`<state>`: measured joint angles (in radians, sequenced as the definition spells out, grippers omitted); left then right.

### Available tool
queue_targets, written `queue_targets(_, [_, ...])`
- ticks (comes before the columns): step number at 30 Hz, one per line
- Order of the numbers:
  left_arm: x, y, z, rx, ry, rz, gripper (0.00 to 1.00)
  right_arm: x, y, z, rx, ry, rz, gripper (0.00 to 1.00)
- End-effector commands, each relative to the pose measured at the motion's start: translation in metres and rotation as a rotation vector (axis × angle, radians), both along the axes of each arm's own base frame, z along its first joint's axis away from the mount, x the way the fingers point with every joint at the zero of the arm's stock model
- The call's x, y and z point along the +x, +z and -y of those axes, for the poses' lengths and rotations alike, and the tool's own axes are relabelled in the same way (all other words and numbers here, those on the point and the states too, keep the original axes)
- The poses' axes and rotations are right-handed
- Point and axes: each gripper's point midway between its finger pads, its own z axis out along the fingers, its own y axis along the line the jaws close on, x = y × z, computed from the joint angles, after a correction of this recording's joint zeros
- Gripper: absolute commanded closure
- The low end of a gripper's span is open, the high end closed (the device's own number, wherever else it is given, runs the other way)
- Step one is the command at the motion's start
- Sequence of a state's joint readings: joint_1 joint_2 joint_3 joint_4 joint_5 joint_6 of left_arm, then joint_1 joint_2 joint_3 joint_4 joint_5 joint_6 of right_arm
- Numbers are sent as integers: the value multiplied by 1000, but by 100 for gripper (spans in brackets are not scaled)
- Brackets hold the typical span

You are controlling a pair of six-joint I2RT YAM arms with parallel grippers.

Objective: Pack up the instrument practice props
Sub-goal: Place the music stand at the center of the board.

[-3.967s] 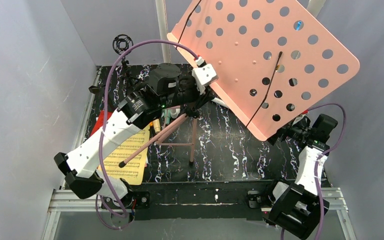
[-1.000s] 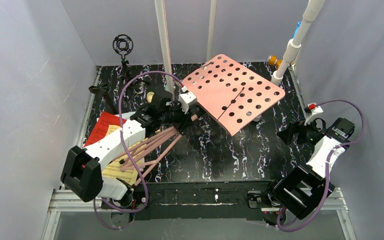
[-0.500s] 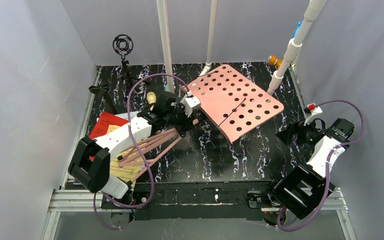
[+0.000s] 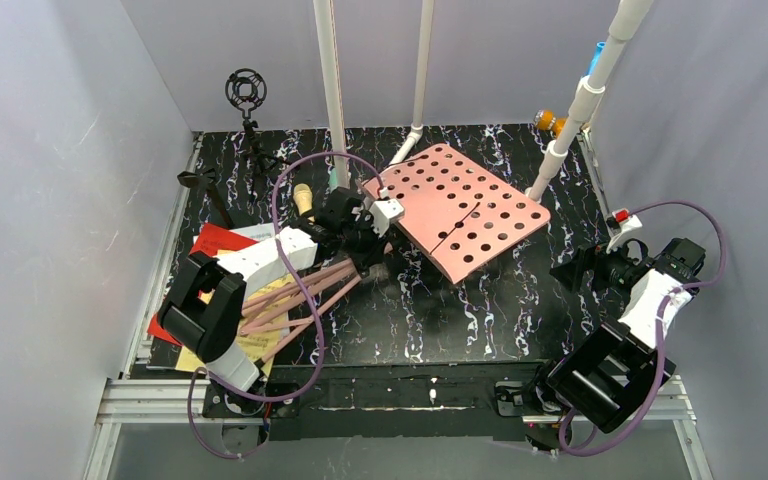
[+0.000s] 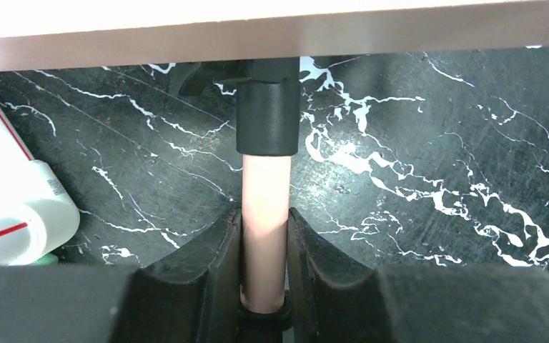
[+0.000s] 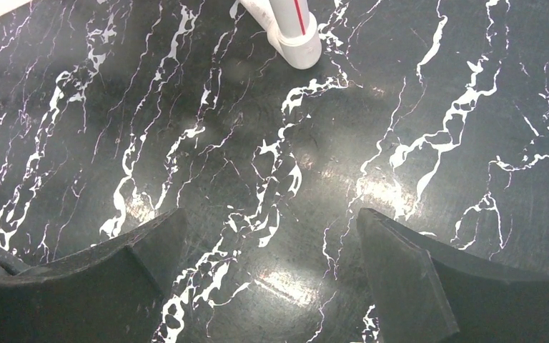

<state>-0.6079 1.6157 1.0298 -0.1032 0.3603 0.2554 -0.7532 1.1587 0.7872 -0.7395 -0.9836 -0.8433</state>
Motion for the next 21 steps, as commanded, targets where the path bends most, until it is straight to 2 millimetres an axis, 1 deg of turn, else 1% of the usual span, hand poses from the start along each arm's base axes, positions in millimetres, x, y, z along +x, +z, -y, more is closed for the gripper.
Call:
queue_targets(1, [41, 60, 18, -134, 78, 181, 73, -2, 0, -3, 18, 14, 6, 2])
queue_targets(3, [40, 63, 16, -141, 84, 188, 67, -2, -2, -2, 16, 14, 1, 2])
queue_targets(7, [39, 68, 15, -148, 92, 193, 59, -3, -4, -2, 15, 13, -7, 2])
queue_targets(12, [35, 75, 14, -169, 98, 187, 57, -4, -6, -2, 13, 14, -14, 1])
queue_targets(17, [20, 90, 15, -214, 82, 159, 52, -4, -7, -2, 14, 15, -17, 1])
queue_targets(20, [7, 100, 10, -229, 87, 138, 45, -4, -7, -2, 17, 18, -17, 2])
queue_targets(21, [2, 107, 7, -241, 86, 140, 42, -4, -6, -2, 17, 19, -15, 2])
